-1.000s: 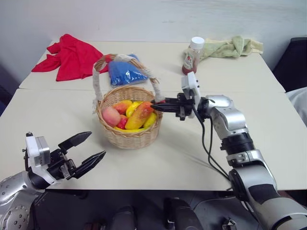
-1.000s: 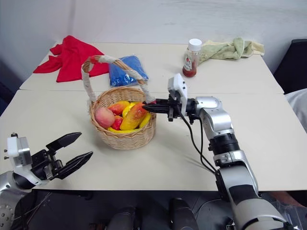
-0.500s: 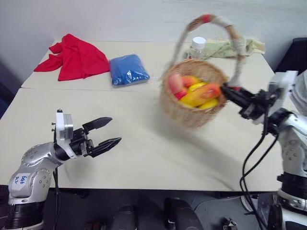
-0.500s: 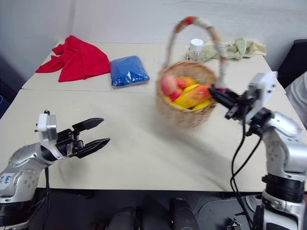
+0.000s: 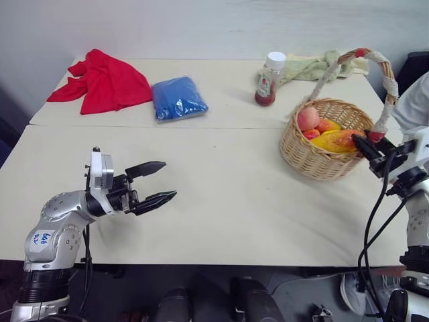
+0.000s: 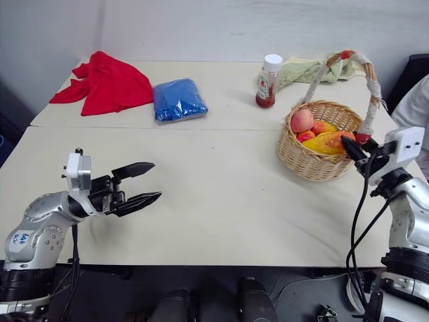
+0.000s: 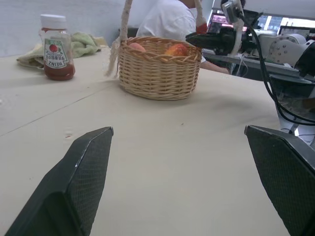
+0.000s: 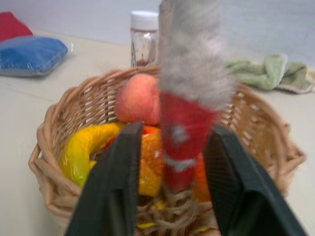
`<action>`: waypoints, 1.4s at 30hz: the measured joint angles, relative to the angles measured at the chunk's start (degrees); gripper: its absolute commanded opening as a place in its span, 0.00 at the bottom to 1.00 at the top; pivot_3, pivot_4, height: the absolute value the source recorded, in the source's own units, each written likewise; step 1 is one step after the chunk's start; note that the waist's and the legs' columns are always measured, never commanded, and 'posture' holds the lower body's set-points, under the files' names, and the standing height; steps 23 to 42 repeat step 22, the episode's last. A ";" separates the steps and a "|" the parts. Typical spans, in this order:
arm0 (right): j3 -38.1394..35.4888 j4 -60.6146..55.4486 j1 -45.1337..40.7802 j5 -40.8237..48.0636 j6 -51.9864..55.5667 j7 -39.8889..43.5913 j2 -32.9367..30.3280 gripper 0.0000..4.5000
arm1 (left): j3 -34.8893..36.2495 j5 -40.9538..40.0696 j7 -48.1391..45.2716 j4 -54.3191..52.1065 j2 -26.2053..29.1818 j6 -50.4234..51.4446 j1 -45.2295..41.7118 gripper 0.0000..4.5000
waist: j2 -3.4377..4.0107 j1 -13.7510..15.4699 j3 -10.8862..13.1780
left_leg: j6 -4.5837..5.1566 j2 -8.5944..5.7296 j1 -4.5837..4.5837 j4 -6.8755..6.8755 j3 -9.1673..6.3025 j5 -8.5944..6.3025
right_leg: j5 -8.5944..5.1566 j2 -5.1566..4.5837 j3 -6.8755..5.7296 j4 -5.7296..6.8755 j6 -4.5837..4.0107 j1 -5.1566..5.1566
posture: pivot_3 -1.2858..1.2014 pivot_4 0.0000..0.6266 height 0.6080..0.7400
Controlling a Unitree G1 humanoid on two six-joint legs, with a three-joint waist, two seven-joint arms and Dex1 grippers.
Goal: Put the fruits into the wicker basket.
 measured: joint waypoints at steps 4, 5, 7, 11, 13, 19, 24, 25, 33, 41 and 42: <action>-1.51 -4.65 4.29 1.83 -0.18 1.86 -2.81 0.93 | 0.33 1.87 0.87 0.72 1.26 -0.08 1.11 1.00 | 0.02 0.26 0.01 | 0.03 -0.01 -0.03 -0.01 -0.02 -0.02 | 0.01 -0.02 0.04 -0.07 0.01 0.01 | 0.52 0.24 1.00; -3.33 -6.51 6.46 2.95 0.04 2.96 -4.43 0.99 | 0.40 2.80 1.15 1.04 1.84 -0.23 1.67 1.00 | 0.02 0.43 0.01 | 0.05 -0.01 -0.02 -0.02 -0.01 -0.03 | 0.01 -0.02 0.04 -0.09 0.02 0.00 | 0.52 0.24 1.00; -6.12 -9.35 10.57 4.18 0.25 5.33 -7.53 0.99 | 0.84 4.11 1.46 1.27 2.58 -1.15 2.92 1.00 | 0.02 0.53 0.01 | 0.06 -0.01 -0.02 -0.03 -0.01 -0.04 | 0.02 -0.01 0.04 -0.15 0.04 0.02 | 0.52 0.24 1.00; -9.63 -12.68 19.84 4.14 -2.04 11.98 -11.38 0.99 | 2.37 7.16 1.08 1.53 5.02 -4.34 7.03 1.00 | 0.02 0.52 0.01 | 0.07 0.02 0.08 -0.07 0.04 -0.04 | 0.04 0.07 0.08 -0.25 0.07 0.10 | 0.52 0.24 1.00; -9.04 -14.22 26.27 3.24 -5.76 17.59 -12.19 0.99 | 3.09 9.00 0.73 1.62 5.97 -6.88 9.66 1.00 | 0.02 0.47 0.01 | 0.07 0.03 0.10 -0.14 0.02 -0.04 | 0.04 0.10 0.09 -0.30 0.07 0.12 | 0.52 0.24 1.00; 0.72 -14.41 26.25 -0.08 -13.15 22.49 -8.79 0.99 | 4.20 12.11 2.58 3.39 5.40 -10.32 13.11 1.00 | -0.01 -0.34 0.00 | 0.09 0.06 0.18 -0.10 0.12 -0.03 | 0.22 0.13 0.09 -0.37 0.12 0.15 | 0.52 0.24 1.00; 7.57 -12.92 22.40 -2.75 -17.24 22.29 -4.81 0.99 | 4.04 12.68 2.85 3.35 4.24 -12.09 14.33 1.00 | -0.04 -0.18 -0.02 | 0.07 0.10 0.13 -0.13 0.09 -0.04 | 0.23 0.17 0.14 -0.39 0.10 0.12 | 0.52 0.24 1.00; 7.57 -12.92 22.40 -2.75 -17.24 22.29 -4.81 0.99 | 4.04 12.68 2.85 3.35 4.24 -12.09 14.33 1.00 | -0.04 -0.18 -0.02 | 0.07 0.10 0.13 -0.13 0.09 -0.04 | 0.23 0.17 0.14 -0.39 0.10 0.12 | 0.52 0.24 1.00; 7.57 -12.92 22.40 -2.75 -17.24 22.29 -4.81 0.99 | 4.04 12.68 2.85 3.35 4.24 -12.09 14.33 1.00 | -0.04 -0.18 -0.02 | 0.07 0.10 0.13 -0.13 0.09 -0.04 | 0.23 0.17 0.14 -0.39 0.10 0.12 | 0.52 0.24 1.00; 7.57 -12.92 22.40 -2.75 -17.24 22.29 -4.81 0.99 | 4.04 12.68 2.85 3.35 4.24 -12.09 14.33 1.00 | -0.04 -0.18 -0.02 | 0.07 0.10 0.13 -0.13 0.09 -0.04 | 0.23 0.17 0.14 -0.39 0.10 0.12 | 0.52 0.24 1.00; 7.57 -12.92 22.40 -2.75 -17.24 22.29 -4.81 0.99 | 4.04 12.68 2.85 3.35 4.24 -12.09 14.33 1.00 | -0.04 -0.18 -0.02 | 0.07 0.10 0.13 -0.13 0.09 -0.04 | 0.23 0.17 0.14 -0.39 0.10 0.12 | 0.52 0.24 1.00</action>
